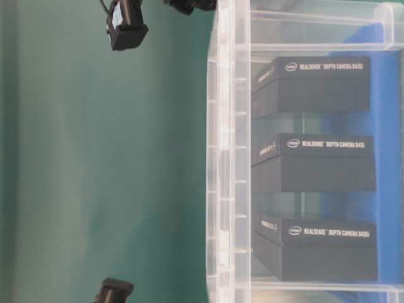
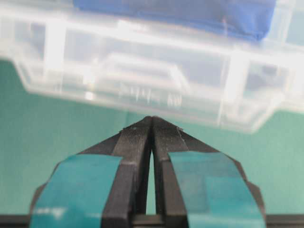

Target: Clamp the lid of the box with both arms, then lift and open it.

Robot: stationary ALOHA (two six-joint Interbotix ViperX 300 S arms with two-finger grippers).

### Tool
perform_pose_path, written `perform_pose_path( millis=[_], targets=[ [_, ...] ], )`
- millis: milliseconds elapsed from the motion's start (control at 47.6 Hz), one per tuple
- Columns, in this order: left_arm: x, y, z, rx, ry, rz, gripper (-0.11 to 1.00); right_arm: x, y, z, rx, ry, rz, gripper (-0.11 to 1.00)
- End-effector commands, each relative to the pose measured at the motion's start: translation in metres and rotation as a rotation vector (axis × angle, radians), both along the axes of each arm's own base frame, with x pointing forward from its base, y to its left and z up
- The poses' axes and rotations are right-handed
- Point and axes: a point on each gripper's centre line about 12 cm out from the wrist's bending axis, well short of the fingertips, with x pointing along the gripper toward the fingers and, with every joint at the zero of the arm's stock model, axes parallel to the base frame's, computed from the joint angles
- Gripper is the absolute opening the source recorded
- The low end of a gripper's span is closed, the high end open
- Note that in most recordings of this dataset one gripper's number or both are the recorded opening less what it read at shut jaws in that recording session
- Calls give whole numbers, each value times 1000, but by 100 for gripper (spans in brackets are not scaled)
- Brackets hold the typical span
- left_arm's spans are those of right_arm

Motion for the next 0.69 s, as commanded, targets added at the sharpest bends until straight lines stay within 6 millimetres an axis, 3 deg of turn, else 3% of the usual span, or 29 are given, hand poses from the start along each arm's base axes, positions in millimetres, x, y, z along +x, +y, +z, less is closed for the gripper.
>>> perform_pose_path(
  millis=[0, 672],
  targets=[
    [8, 2, 3, 12, -20, -12, 2, 9, -4, 11, -20, -33, 7, 0],
    [19, 6, -3, 37, -33, -56, 2, 26, -8, 15, -30, -52, 20, 0]
  ],
)
